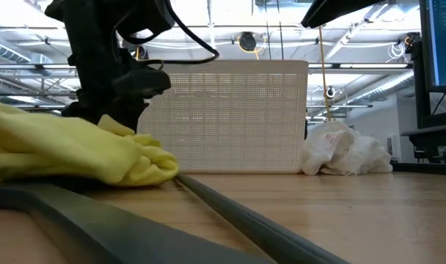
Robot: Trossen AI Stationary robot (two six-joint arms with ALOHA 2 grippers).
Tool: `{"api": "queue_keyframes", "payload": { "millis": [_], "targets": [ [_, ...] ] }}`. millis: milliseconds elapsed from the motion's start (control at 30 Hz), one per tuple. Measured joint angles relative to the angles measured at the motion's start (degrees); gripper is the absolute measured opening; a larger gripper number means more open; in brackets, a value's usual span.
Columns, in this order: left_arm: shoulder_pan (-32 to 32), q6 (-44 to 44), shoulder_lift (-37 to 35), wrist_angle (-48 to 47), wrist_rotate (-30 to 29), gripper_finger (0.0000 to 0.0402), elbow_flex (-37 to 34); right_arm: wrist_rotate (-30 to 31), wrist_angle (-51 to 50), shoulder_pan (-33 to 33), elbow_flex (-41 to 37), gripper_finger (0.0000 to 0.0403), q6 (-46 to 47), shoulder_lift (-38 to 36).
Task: Pick & Place Cloths
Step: Put the yellow t-shirt into the white bin
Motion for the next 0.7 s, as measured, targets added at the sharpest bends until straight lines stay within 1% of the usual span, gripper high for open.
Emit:
{"api": "queue_keyframes", "payload": {
  "millis": [67,100,300,433,567,700],
  "targets": [
    [0.1,0.5,-1.6,-0.3,-0.5,0.0039,-0.1,0.0,0.0,0.0,0.0,0.0105,0.0,0.0],
    [0.2,0.6,-2.4,-0.5,-0.6,0.0036,-0.1,0.0,0.0,0.0,0.0,0.0105,0.0,0.0],
    [0.5,0.5,-7.5,0.0,-1.0,0.0036,-0.1,0.0,0.0,0.0,0.0,0.0105,0.0,0.0],
    [0.5,0.3,-12.3,1.1,-1.1,0.0036,0.0,0.0,0.0,0.0,0.0,0.0105,0.0,0.0],
    [0.5,-1.4,-18.1,3.2,-1.2,0.0036,0.1,0.0,-0.1,0.0,0.0,0.0105,-0.2,0.0],
    [0.5,-1.1,-23.6,8.3,0.2,0.0036,0.1,0.0,-0.2,0.0,0.0,0.0105,-1.1,0.0]
  ]
}}
